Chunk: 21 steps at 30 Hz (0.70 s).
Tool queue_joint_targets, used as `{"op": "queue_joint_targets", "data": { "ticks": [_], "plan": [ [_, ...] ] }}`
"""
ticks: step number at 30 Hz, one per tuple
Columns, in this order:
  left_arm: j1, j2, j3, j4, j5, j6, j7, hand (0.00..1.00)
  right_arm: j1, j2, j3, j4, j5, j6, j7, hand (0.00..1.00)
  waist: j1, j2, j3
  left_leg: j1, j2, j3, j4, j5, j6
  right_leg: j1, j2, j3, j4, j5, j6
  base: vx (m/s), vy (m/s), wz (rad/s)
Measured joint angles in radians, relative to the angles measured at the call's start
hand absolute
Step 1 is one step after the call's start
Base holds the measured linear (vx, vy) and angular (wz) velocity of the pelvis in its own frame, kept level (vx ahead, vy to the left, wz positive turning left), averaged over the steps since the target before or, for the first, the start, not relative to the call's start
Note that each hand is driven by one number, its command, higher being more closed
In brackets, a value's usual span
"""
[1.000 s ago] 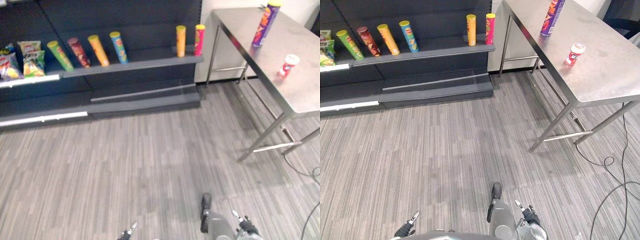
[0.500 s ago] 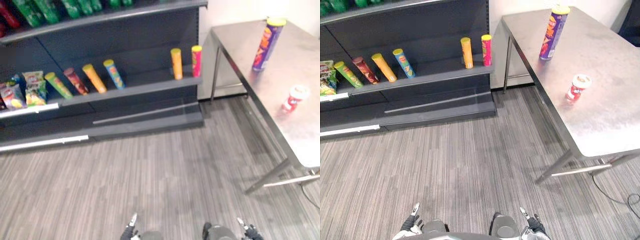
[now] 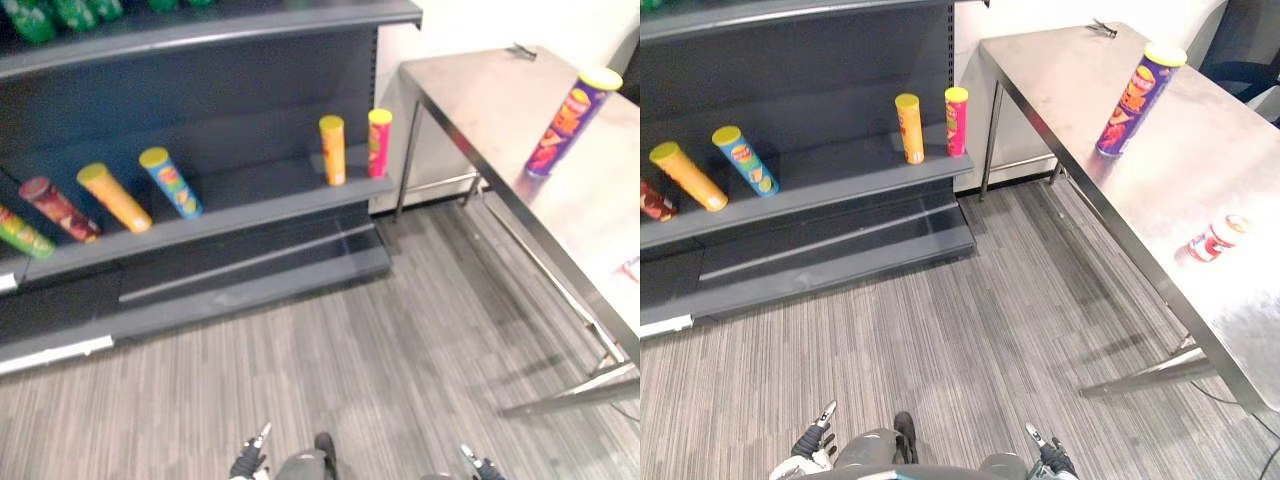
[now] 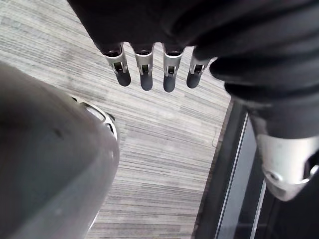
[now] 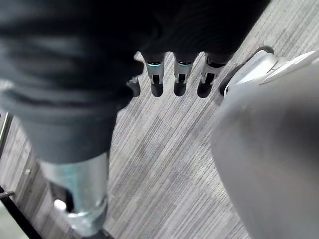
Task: Put the gum and the chips on the shelf.
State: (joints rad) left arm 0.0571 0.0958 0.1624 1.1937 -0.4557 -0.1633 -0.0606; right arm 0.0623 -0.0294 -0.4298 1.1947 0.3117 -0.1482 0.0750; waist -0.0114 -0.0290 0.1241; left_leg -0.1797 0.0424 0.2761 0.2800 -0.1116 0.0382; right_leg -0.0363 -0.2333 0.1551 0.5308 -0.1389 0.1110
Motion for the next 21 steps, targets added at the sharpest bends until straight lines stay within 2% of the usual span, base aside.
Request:
{"op": "queue_joint_targets", "data": {
  "ticks": [1,2,3,4,5,6,7,8,9,10,11,12,15,18,21],
  "plan": [
    [0.005,0.007,-0.024,0.003,0.003,0.002,0.003,0.00,-0.004,-0.001,0.000,-0.003,0.000,-0.003,0.001,0.00,-0.005,0.010,0.005,0.048,-0.002,0.015,-0.008,-0.021,0.014,-0.055,0.002,0.005,0.150,0.068,0.048,0.36,0.167,-0.41],
    [0.006,0.011,-0.040,0.007,0.005,0.002,0.006,0.00,-0.007,-0.002,-0.004,-0.005,0.001,-0.005,0.001,0.00,-0.008,0.017,0.010,0.078,-0.002,0.017,-0.019,-0.033,0.018,-0.080,0.007,-0.002,0.225,0.070,0.054,0.32,0.122,-0.27],
    [0.005,0.018,-0.063,0.020,0.006,0.002,0.013,0.00,-0.009,-0.005,-0.001,-0.011,0.002,-0.007,0.000,0.00,-0.014,0.021,0.014,0.149,-0.003,0.023,-0.058,-0.042,0.016,-0.116,0.006,-0.056,0.343,0.049,0.021,0.29,0.078,-0.22],
    [0.007,0.020,-0.085,0.021,0.008,0.002,0.015,0.00,-0.008,-0.015,0.014,-0.014,0.002,-0.007,0.000,0.00,-0.014,0.028,0.018,0.220,-0.001,0.034,-0.109,-0.042,0.015,-0.141,-0.008,-0.165,0.394,0.014,-0.029,0.28,0.068,-0.25],
    [0.009,0.018,-0.090,0.022,0.009,0.002,0.015,0.00,-0.009,-0.020,0.022,-0.019,0.001,-0.006,-0.001,0.00,-0.012,0.032,0.018,0.253,0.002,0.044,-0.133,-0.042,0.014,-0.152,-0.019,-0.223,0.397,0.000,-0.042,0.24,0.042,-0.31],
    [0.012,0.016,-0.089,0.022,0.020,0.002,0.015,0.00,-0.014,-0.028,0.048,-0.023,0.001,-0.007,-0.002,0.00,-0.012,0.036,0.022,0.298,0.007,0.064,-0.167,-0.040,0.011,-0.161,-0.045,-0.347,0.364,-0.029,-0.051,0.22,0.016,-0.35],
    [0.013,0.016,-0.087,0.021,0.040,0.003,0.015,0.00,-0.023,-0.031,0.061,-0.029,0.000,-0.006,-0.001,0.00,-0.013,0.037,0.021,0.327,0.012,0.085,-0.192,-0.040,0.002,-0.170,-0.065,-0.462,0.279,-0.031,-0.054,0.21,-0.010,-0.36],
    [0.014,0.016,-0.086,0.021,0.042,0.003,0.015,0.00,-0.025,-0.030,0.071,-0.036,0.000,-0.006,-0.002,0.00,-0.012,0.037,0.021,0.336,0.015,0.098,-0.201,-0.041,-0.002,-0.171,-0.070,-0.518,0.217,-0.029,-0.052,0.25,-0.087,-0.41],
    [0.015,0.016,-0.082,0.019,0.043,0.003,0.013,0.00,-0.032,-0.027,0.095,-0.042,-0.001,-0.006,0.000,0.00,-0.012,0.034,0.021,0.347,0.018,0.116,-0.213,-0.041,-0.016,-0.172,-0.065,-0.607,0.058,-0.009,-0.045,0.27,-0.160,-0.49],
    [0.015,0.018,-0.076,0.018,0.044,0.001,0.012,0.00,-0.040,-0.019,0.105,-0.040,-0.002,-0.004,-0.001,0.00,-0.011,0.026,0.027,0.360,0.011,0.130,-0.220,-0.044,-0.041,-0.170,-0.050,-0.660,-0.092,0.065,-0.066,0.27,-0.190,-0.55],
    [0.014,0.017,-0.075,0.019,0.045,0.002,0.013,0.00,-0.041,-0.023,0.104,-0.040,-0.003,-0.005,-0.002,0.00,-0.011,0.026,0.021,0.366,0.015,0.134,-0.228,-0.047,-0.052,-0.155,-0.035,-0.675,-0.118,0.055,-0.089,0.21,-0.184,-0.68],
    [0.012,0.002,-0.078,0.023,0.051,0.005,0.011,0.00,-0.045,-0.037,0.110,-0.041,-0.005,-0.006,-0.001,0.00,-0.012,0.063,0.025,0.372,0.033,0.159,-0.247,-0.040,-0.065,-0.145,0.007,-0.671,-0.171,0.063,-0.106,0.14,-0.130,-0.58],
    [0.000,-0.035,-0.076,0.026,0.085,0.013,0.004,0.00,-0.050,-0.071,0.119,-0.035,-0.008,-0.003,-0.001,0.00,-0.015,0.093,0.039,0.396,0.056,0.196,-0.265,-0.026,-0.092,-0.124,0.064,-0.667,-0.229,0.067,-0.119,0.13,-0.121,-0.48],
    [0.004,-0.041,-0.056,0.018,0.085,0.013,-0.016,0.00,-0.033,-0.073,0.133,-0.032,-0.029,-0.003,-0.001,0.00,-0.014,0.085,0.038,0.417,0.084,0.206,-0.239,-0.027,-0.116,-0.058,0.115,-0.663,-0.332,0.077,-0.132,0.06,-0.096,-0.17],
    [0.004,-0.033,-0.047,0.009,0.085,0.014,-0.023,0.00,-0.034,-0.070,0.133,-0.037,-0.028,-0.002,-0.001,0.00,-0.015,0.080,0.034,0.392,0.099,0.219,-0.218,-0.030,-0.122,-0.071,0.137,-0.649,-0.380,0.081,-0.123,-0.05,-0.025,-0.20]
  ]
}}
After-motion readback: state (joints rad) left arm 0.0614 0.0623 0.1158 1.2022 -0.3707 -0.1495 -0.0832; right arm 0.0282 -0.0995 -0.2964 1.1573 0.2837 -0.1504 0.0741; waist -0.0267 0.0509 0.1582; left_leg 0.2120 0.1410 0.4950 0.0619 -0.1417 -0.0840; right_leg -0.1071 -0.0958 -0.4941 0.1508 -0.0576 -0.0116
